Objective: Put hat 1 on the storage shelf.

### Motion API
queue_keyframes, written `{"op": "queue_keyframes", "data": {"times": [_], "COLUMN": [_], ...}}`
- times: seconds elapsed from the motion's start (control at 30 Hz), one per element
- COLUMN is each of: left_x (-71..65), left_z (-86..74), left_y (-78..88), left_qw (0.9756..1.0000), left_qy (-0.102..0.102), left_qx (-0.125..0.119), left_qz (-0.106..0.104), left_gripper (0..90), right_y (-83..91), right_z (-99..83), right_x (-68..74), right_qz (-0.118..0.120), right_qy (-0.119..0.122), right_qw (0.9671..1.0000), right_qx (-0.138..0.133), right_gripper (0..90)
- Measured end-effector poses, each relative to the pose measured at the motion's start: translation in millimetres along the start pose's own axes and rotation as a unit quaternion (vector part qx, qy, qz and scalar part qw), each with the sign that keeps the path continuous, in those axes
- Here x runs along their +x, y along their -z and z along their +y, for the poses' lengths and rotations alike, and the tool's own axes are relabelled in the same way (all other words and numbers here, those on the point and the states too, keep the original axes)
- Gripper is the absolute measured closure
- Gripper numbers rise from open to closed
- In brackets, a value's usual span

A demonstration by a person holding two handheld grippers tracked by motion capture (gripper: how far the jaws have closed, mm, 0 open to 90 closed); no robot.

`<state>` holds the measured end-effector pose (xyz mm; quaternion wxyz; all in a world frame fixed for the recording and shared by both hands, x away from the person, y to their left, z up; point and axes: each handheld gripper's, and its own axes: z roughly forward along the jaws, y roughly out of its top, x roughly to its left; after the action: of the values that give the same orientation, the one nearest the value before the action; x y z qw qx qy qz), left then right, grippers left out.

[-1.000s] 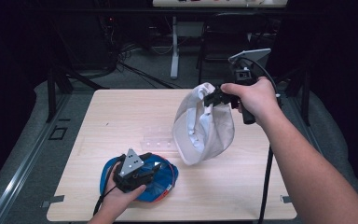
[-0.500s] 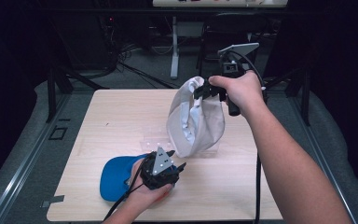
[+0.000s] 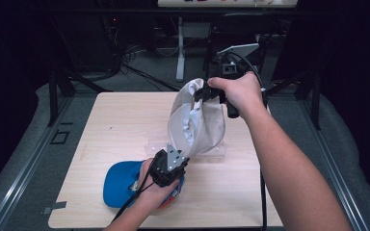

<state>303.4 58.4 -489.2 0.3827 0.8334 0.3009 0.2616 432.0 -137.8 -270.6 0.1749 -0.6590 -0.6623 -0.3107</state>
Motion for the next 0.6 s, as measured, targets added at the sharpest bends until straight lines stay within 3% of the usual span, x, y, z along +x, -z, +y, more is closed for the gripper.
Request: {"op": "queue_keyframes", "data": {"times": [0.13, 0.2, 0.3, 0.6], "left_x": [6.2, 11.0, 24.4, 39.2], "left_z": [0.1, -0.1, -1.4, -3.9], "left_y": [-2.7, -4.3, -5.1, -1.8], "left_qw": [1.0000, 1.0000, 0.9993, 0.9985], "left_qy": [0.001, 0.003, 0.021, 0.010], "left_qx": [0.002, 0.004, 0.005, -0.003], "left_qz": [-0.003, -0.008, -0.030, -0.054], "left_gripper": [62.0, 68.5, 72.9, 81.0], "right_y": [-0.2, -0.7, -0.7, -3.7], "right_z": [1.4, 1.7, 2.4, 3.8], "right_x": [2.3, 4.6, 8.0, 11.5], "right_qz": [-0.002, -0.002, -0.004, -0.003], "right_qy": [0.002, 0.001, 0.003, 0.003], "right_qw": [1.0000, 1.0000, 1.0000, 1.0000], "right_qx": [0.002, -0.001, -0.002, -0.006], "right_gripper": [81.4, 81.4, 81.4, 81.1]}}
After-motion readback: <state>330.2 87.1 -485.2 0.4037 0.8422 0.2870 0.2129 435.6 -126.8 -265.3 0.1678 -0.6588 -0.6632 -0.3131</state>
